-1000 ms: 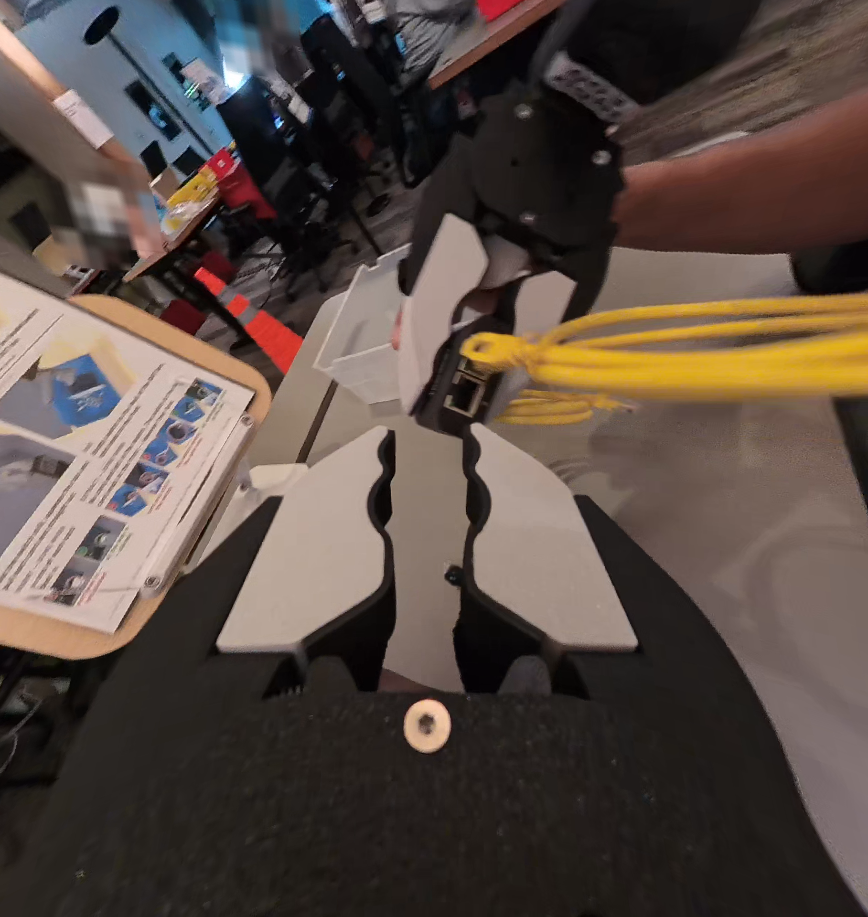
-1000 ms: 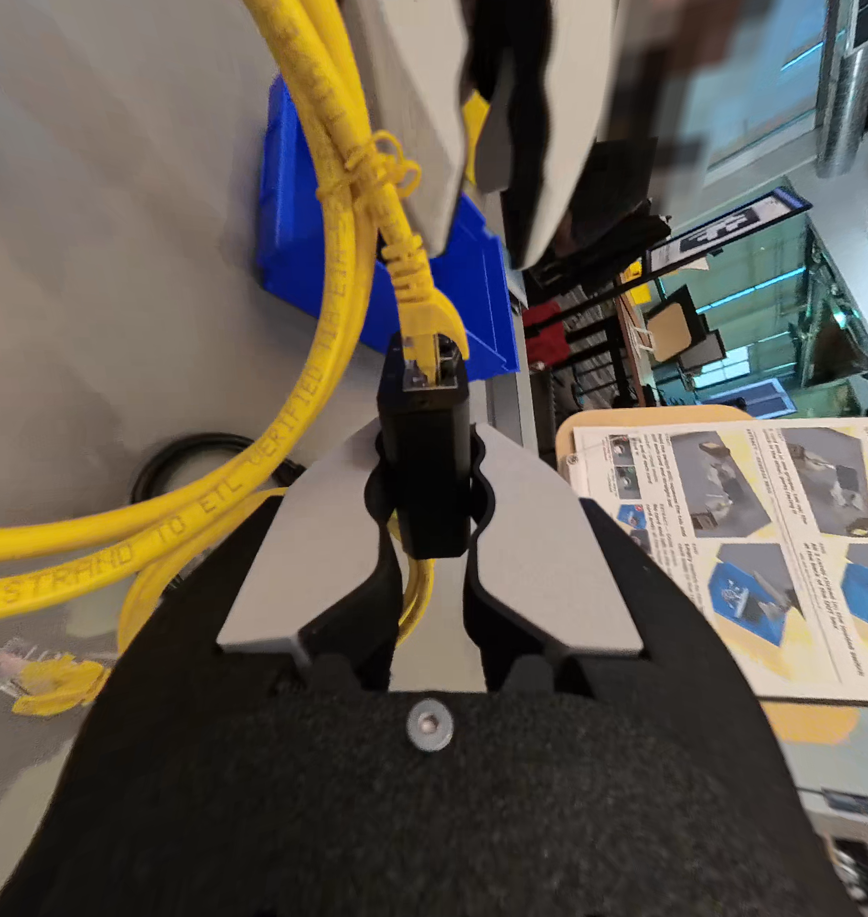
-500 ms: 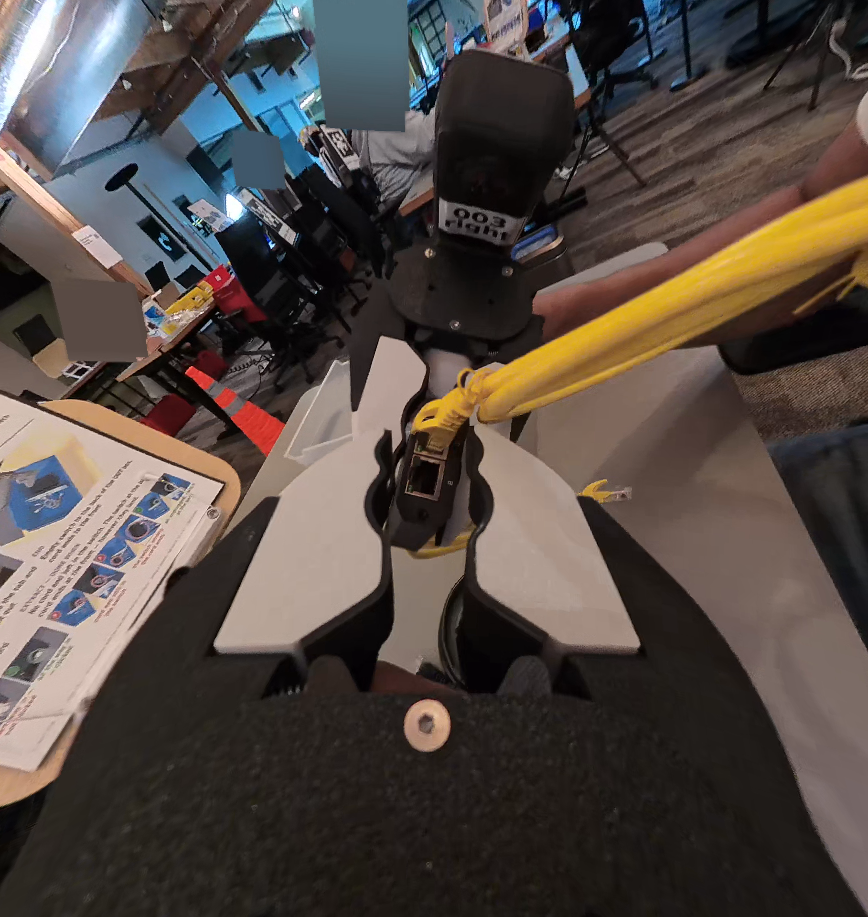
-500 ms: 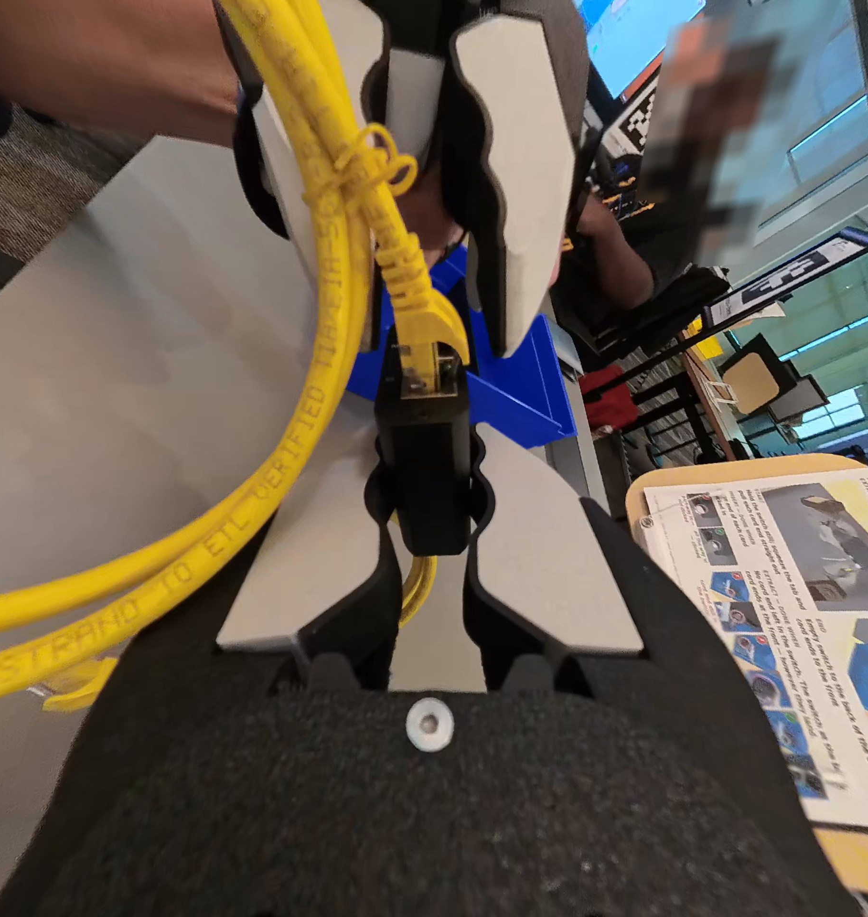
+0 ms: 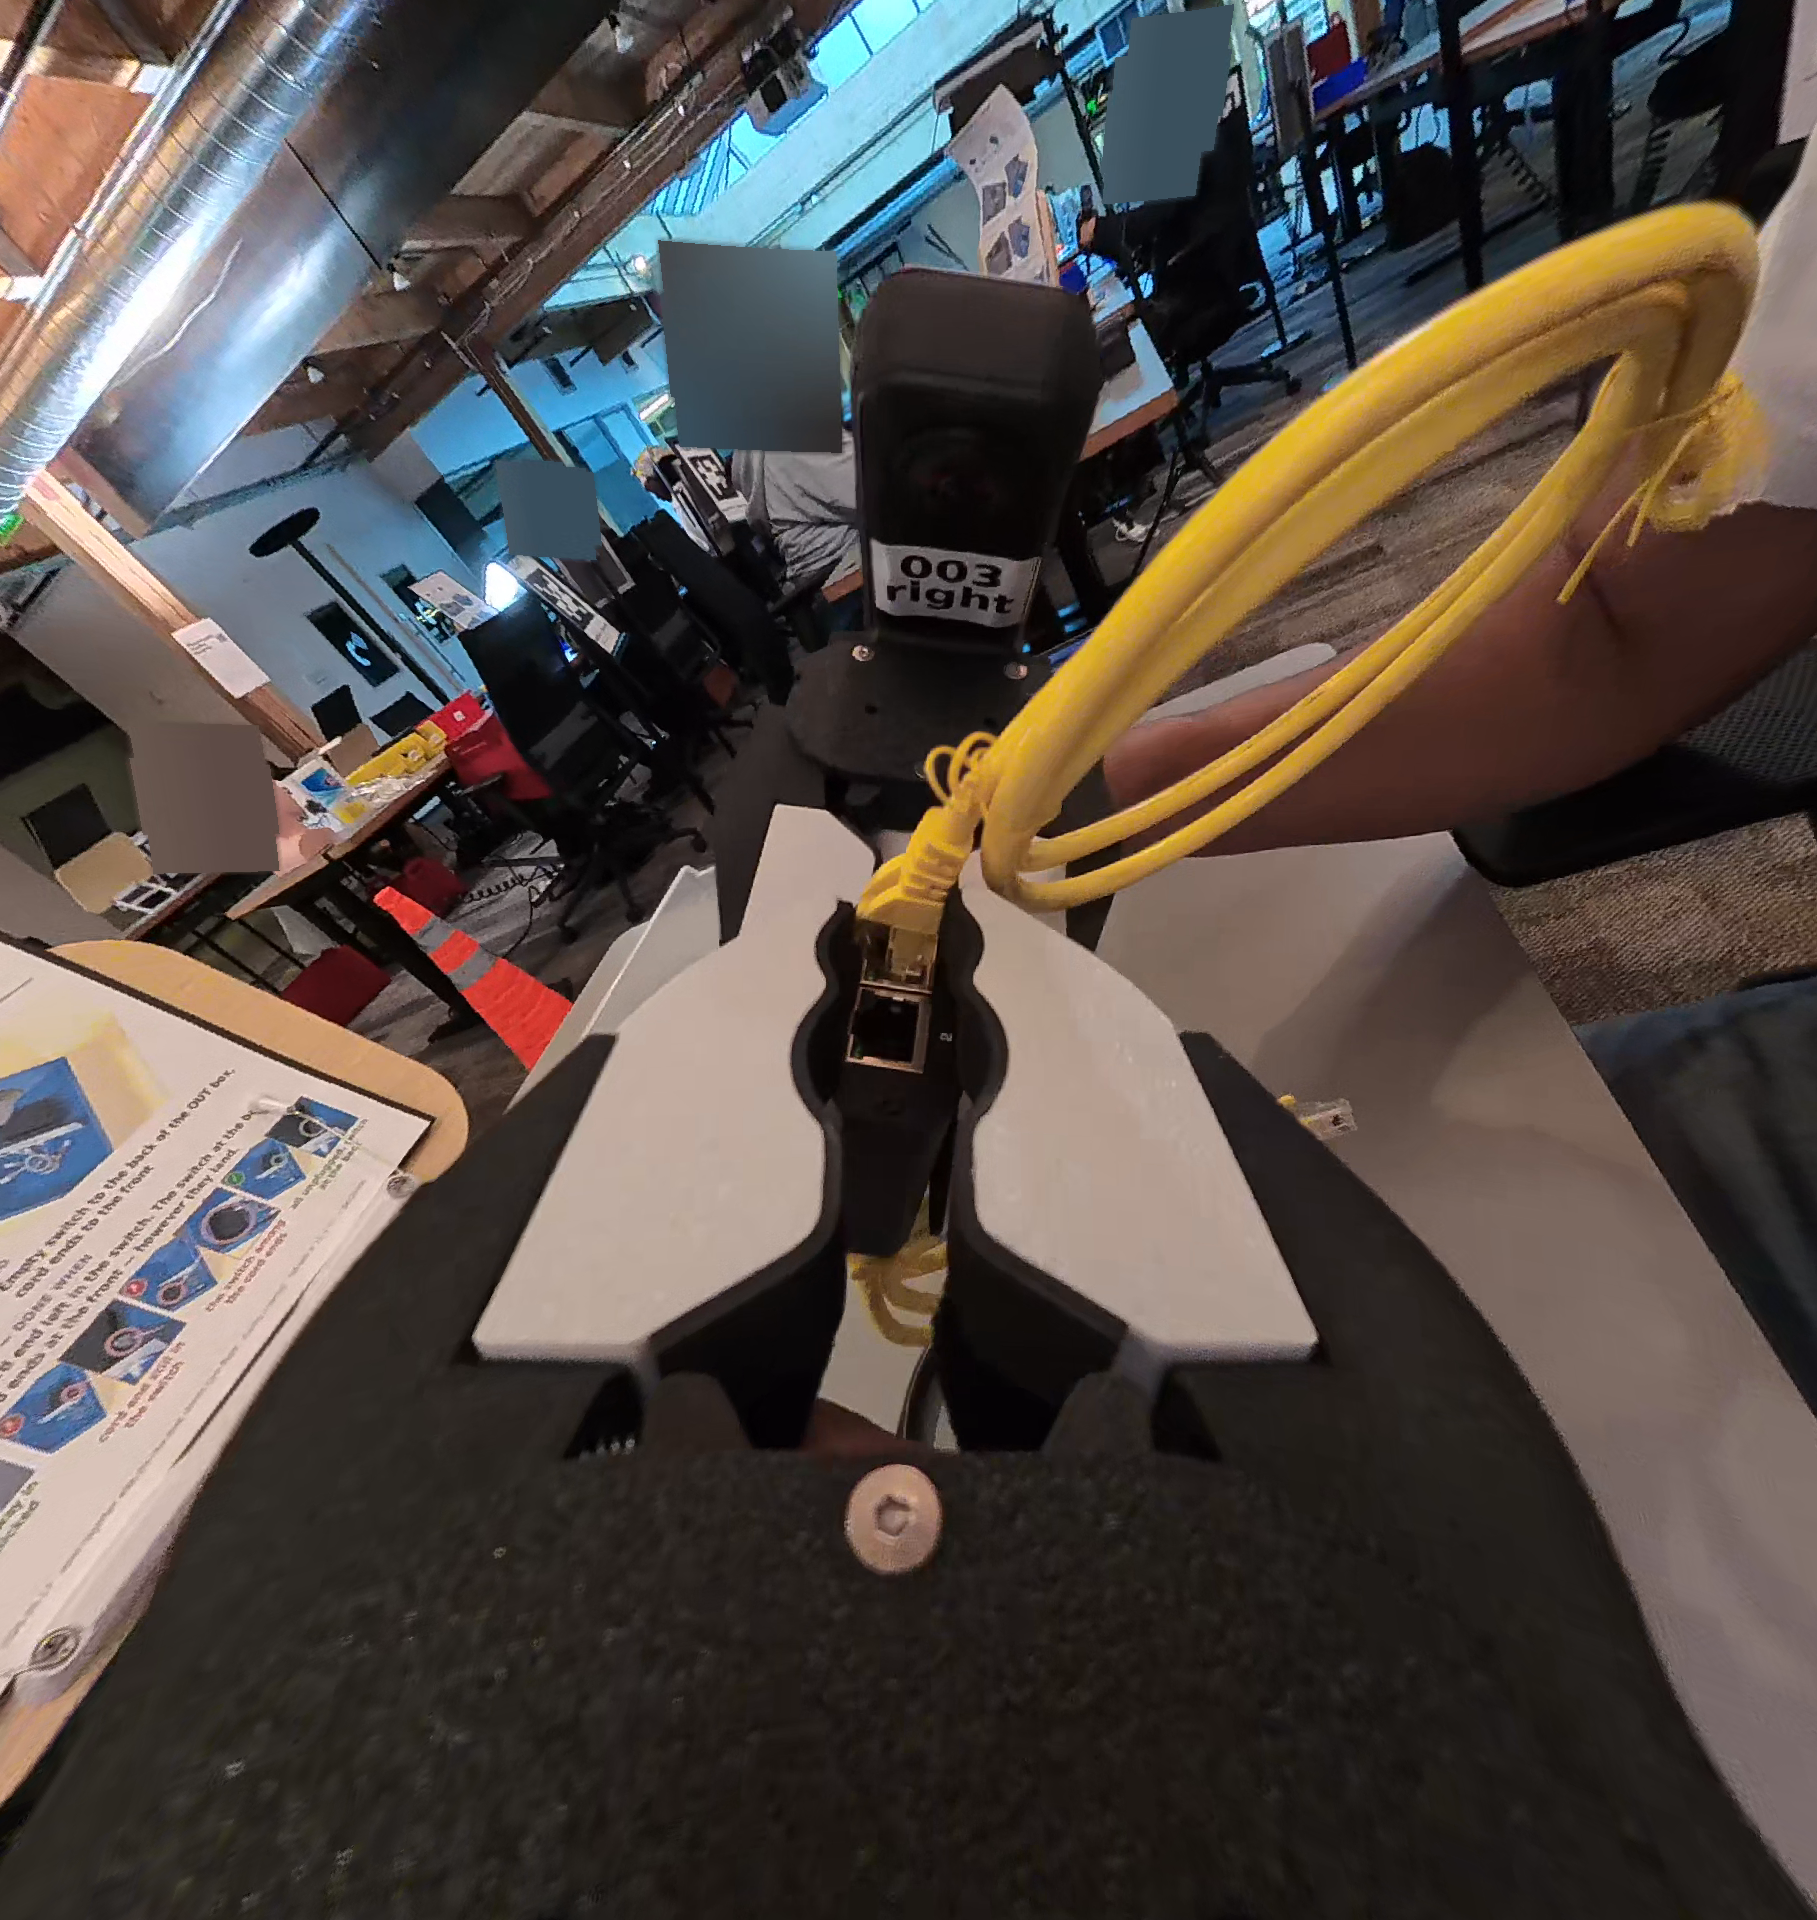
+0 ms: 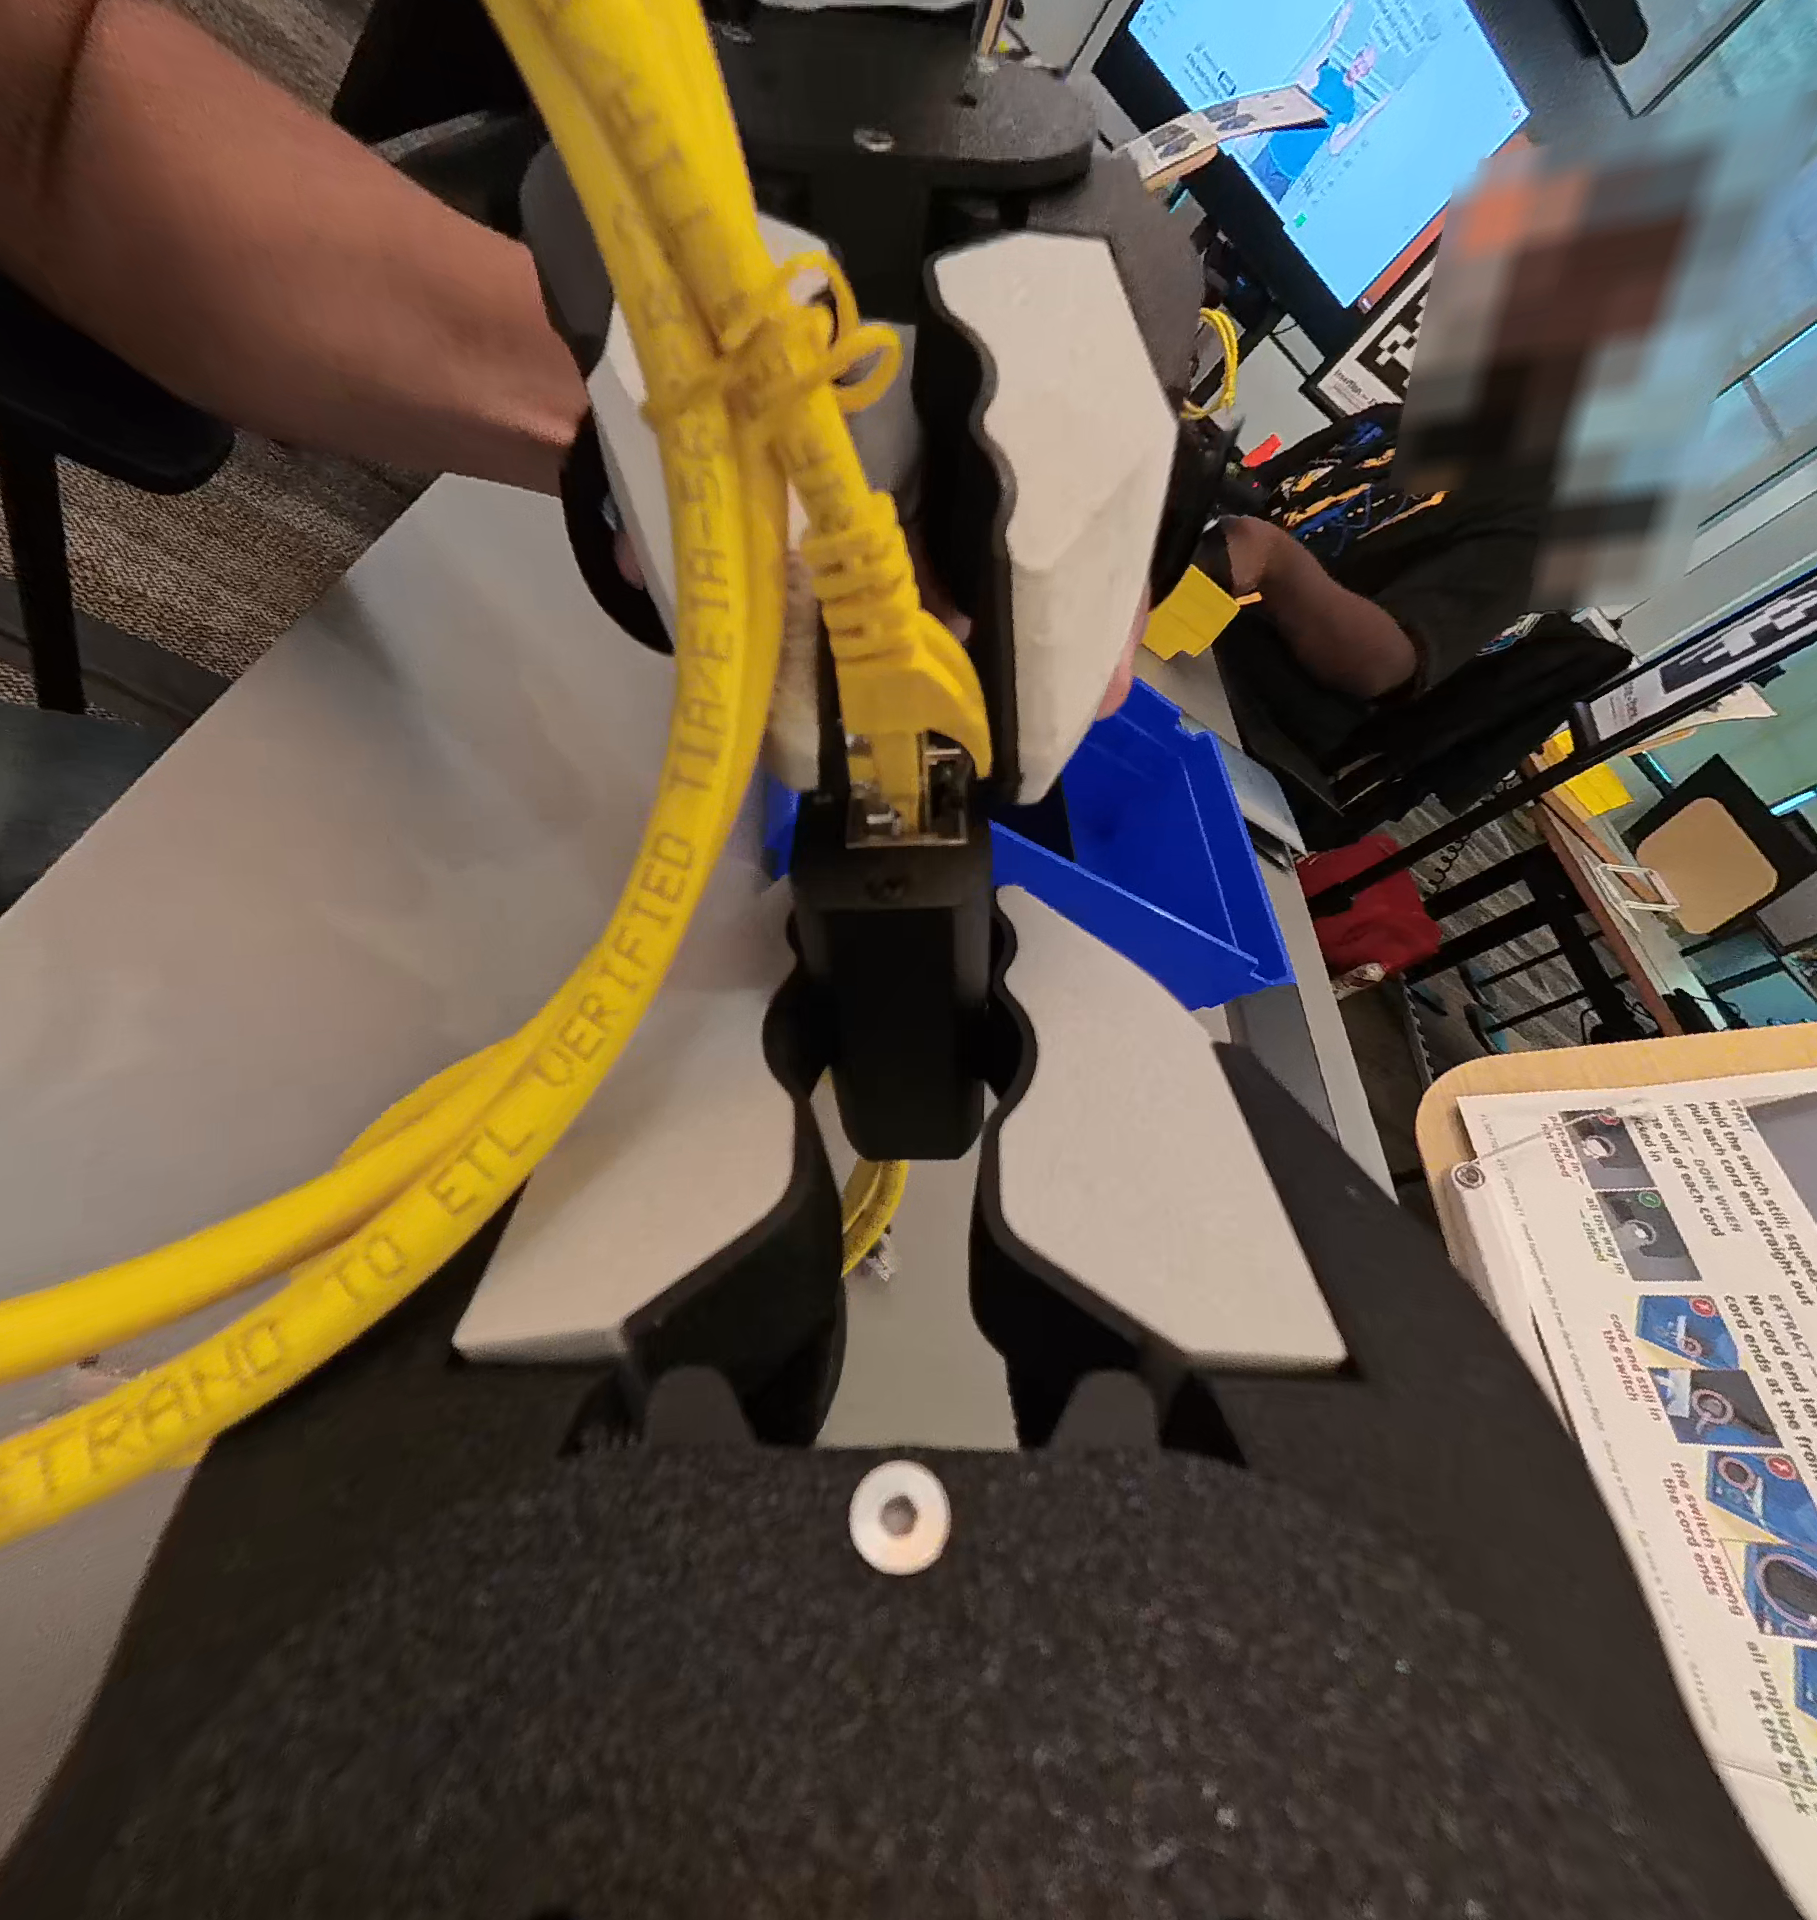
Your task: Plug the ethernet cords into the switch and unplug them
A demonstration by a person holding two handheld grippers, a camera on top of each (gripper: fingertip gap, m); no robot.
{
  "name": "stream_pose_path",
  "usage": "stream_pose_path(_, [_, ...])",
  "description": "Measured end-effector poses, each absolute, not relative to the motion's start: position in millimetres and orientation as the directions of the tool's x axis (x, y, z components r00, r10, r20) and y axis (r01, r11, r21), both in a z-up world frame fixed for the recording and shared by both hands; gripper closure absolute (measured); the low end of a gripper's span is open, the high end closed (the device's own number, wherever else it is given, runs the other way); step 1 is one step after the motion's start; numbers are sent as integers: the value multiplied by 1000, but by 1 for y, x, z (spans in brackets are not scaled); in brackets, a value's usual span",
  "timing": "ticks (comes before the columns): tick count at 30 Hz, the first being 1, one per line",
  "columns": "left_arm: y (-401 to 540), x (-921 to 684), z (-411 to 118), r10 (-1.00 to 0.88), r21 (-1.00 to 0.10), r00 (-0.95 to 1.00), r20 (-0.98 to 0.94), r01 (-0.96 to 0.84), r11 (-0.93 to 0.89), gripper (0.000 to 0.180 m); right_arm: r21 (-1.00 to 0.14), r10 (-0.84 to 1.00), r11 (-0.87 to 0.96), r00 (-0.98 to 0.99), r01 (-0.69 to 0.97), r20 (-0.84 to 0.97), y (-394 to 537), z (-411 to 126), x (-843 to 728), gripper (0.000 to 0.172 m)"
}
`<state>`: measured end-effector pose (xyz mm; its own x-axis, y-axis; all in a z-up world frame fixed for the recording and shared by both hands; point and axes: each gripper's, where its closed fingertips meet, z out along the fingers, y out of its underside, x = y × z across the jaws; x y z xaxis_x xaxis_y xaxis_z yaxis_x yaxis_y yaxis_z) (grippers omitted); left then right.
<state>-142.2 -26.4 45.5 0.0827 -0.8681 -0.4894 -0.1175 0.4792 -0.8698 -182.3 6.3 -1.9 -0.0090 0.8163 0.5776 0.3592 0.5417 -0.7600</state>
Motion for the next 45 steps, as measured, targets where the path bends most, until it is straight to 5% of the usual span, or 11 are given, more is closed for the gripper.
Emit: stream_pose_path(45, [-20,-141,36,-877,-867,77,-475,-211,451,165,-691,782,550,1,470,623,22,-15,-177,146])
